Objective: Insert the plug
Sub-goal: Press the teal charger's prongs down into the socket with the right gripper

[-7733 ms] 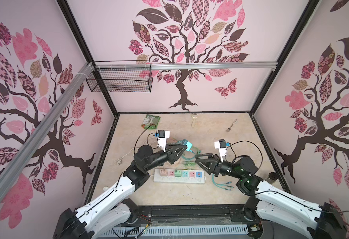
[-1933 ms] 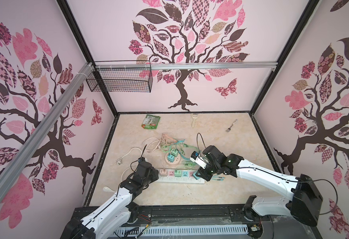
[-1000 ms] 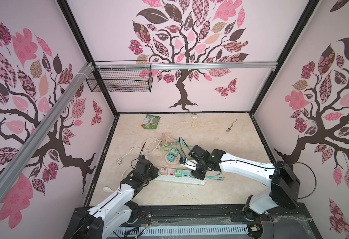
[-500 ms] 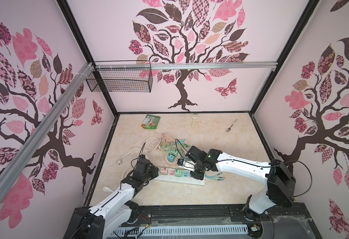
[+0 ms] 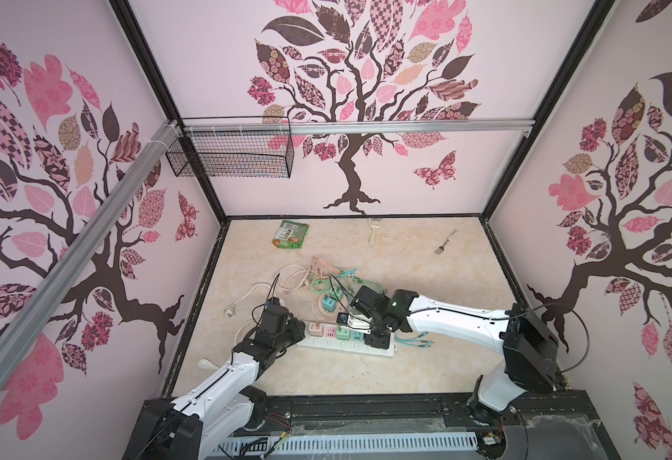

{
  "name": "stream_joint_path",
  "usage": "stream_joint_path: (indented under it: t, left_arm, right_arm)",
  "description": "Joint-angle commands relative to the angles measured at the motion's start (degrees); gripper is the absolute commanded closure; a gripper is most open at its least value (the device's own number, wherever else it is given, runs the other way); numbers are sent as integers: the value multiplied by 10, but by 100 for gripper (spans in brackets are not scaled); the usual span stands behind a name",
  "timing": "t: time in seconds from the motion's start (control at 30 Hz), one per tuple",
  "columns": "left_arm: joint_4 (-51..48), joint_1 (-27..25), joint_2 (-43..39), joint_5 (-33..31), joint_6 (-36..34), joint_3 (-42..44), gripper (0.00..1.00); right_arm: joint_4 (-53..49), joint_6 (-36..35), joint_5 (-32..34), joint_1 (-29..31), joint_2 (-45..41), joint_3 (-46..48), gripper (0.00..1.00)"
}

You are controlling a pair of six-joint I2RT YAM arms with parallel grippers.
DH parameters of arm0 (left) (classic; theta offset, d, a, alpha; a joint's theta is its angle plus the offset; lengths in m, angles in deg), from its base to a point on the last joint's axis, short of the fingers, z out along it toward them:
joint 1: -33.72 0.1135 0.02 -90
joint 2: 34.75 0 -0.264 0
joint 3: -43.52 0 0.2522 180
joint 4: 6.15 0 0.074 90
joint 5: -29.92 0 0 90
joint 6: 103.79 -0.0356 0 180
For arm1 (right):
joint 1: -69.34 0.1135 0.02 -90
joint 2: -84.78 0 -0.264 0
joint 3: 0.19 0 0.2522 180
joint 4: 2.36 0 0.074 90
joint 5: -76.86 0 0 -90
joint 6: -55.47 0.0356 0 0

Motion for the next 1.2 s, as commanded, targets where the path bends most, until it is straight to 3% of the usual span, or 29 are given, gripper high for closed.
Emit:
stream_joint_path:
  t: [0.0, 0.33, 0.7, 1.17]
  left_arm:
    - [-17, 2, -7, 8, -8, -4, 73]
    - [-34, 4, -30, 9, -4, -7, 73]
    - [-64, 5, -71, 3, 0, -13, 73]
    - [-103, 6, -95, 1, -4, -35, 69]
  right_arm:
    - [-30, -2, 29, 4, 30, -4, 82]
    - [-41, -2, 57, 10, 73, -8, 83]
    - [-31, 12, 51, 13, 62, 7, 81]
    - [2, 36, -7, 13, -29, -4, 47]
